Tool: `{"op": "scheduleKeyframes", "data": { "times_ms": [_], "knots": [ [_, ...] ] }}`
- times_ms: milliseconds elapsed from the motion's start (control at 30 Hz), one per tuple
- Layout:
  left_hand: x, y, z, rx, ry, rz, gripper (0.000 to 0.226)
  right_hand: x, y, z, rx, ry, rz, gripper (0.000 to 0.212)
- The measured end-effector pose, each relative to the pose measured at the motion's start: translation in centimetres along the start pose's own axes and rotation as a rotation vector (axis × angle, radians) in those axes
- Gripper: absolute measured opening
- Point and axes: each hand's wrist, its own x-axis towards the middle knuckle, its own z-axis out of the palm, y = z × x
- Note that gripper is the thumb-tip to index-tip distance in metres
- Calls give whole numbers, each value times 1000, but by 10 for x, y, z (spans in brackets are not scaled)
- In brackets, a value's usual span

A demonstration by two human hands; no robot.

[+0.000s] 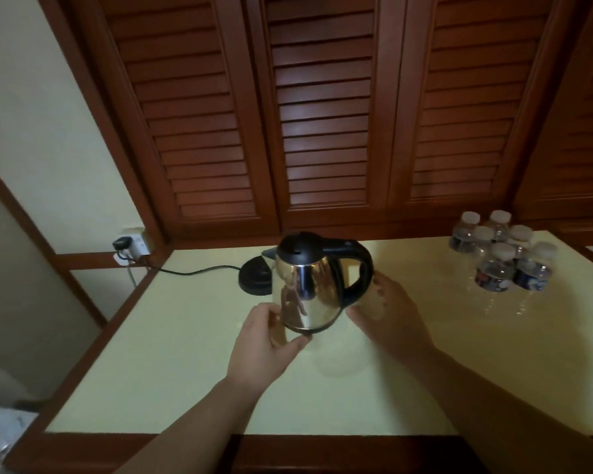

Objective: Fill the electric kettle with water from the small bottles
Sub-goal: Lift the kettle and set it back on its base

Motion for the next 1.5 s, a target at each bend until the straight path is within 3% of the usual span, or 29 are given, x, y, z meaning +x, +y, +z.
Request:
{"op": "scheduleKeyframes", "data": {
  "times_ms": [133, 333, 500, 800, 1000, 1333, 1500],
  "knots": [
    [28, -17, -12, -119, -72, -6, 94, 14, -4, 15, 164, 14, 110, 120],
    [52, -29, -9, -298, -276, 52, 131, 16, -17, 32, 144, 7, 150, 152],
    [58, -31, 0, -305, -268, 23, 136, 13, -21, 46, 171, 119, 140, 151],
    [71, -41, -14, -268, -214, -12, 136, 25, -32, 56, 234, 154, 62, 141],
    [81, -47, -30, -299, -171, 26, 133, 37, -56, 63, 289, 189, -42, 119],
    [120, -56, -70, -296, -109, 79, 130, 78, -84, 89, 259, 188, -63, 139],
    [142, -70, -81, -320, -118, 65, 137, 98, -103, 102, 271, 152, -108, 126]
  ]
}}
